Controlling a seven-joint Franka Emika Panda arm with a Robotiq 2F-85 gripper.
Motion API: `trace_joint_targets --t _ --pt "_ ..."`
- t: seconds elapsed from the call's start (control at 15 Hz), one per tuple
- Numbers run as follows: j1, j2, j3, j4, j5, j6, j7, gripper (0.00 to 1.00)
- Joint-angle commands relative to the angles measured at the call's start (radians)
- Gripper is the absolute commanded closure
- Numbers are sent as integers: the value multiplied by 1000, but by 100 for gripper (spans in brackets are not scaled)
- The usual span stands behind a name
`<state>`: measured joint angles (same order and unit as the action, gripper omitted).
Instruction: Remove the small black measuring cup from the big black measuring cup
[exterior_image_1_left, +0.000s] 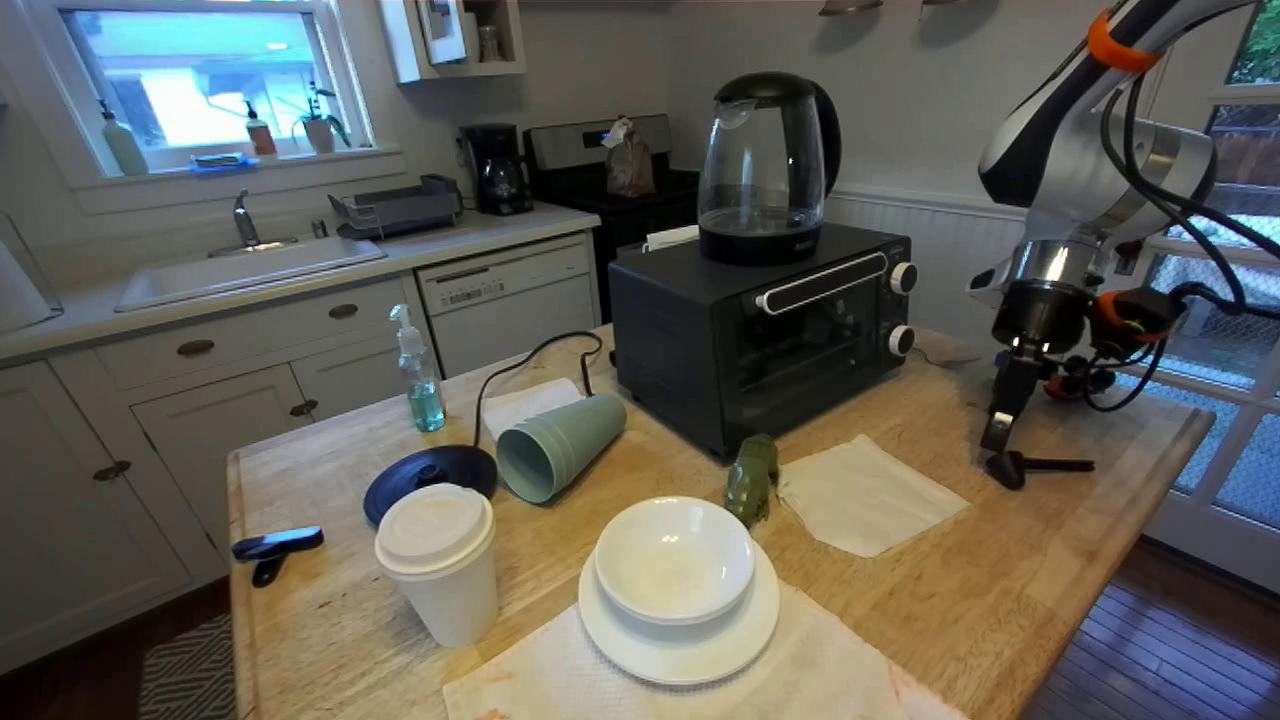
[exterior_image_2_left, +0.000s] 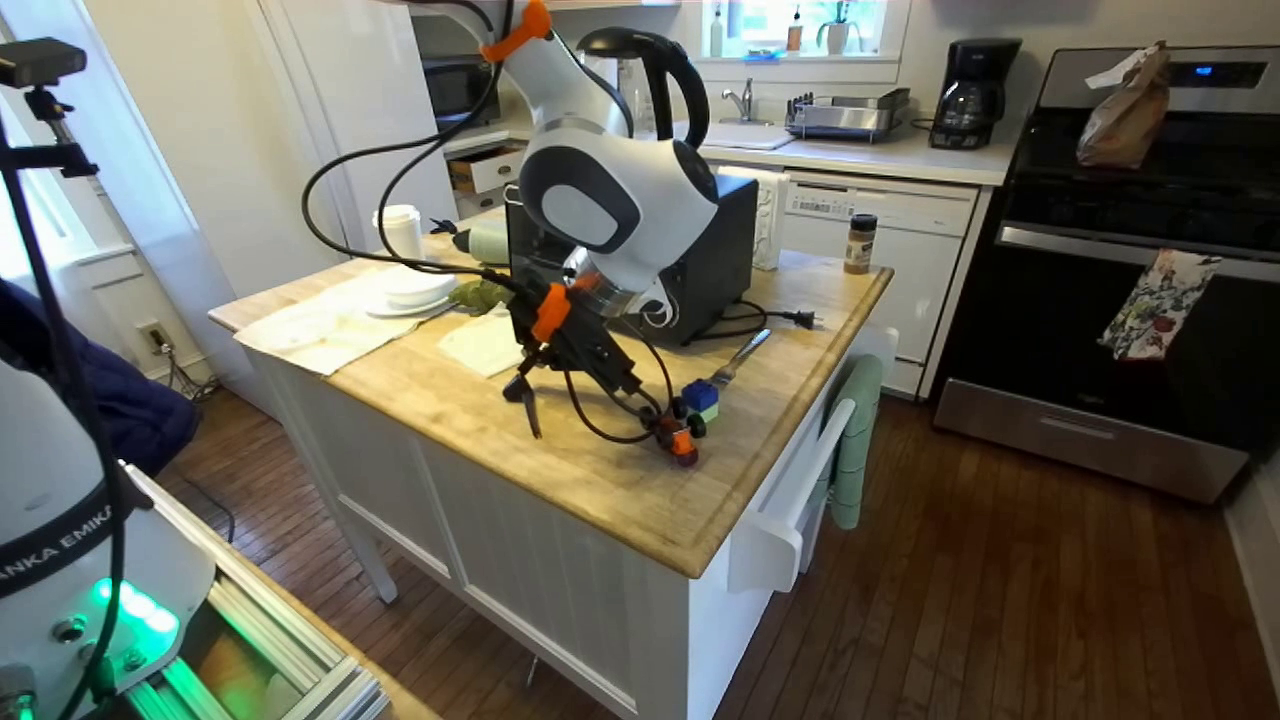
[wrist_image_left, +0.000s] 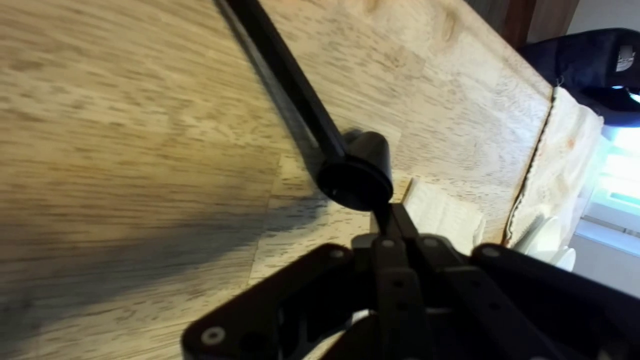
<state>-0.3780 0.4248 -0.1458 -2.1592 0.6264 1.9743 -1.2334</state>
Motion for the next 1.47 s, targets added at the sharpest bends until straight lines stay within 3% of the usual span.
trace_joint_targets --t 0.0,0.8,0.87,0.93,1.4 --pt "-14 27 7 32 21 -6 -15 100" --pt "-41 28 3 53 32 -14 -20 100" --pt "-42 28 4 50 33 -13 -18 74" --pt "-39 26 5 47 30 -11 -18 73" --pt "-35 20 15 40 26 -25 -28 26"
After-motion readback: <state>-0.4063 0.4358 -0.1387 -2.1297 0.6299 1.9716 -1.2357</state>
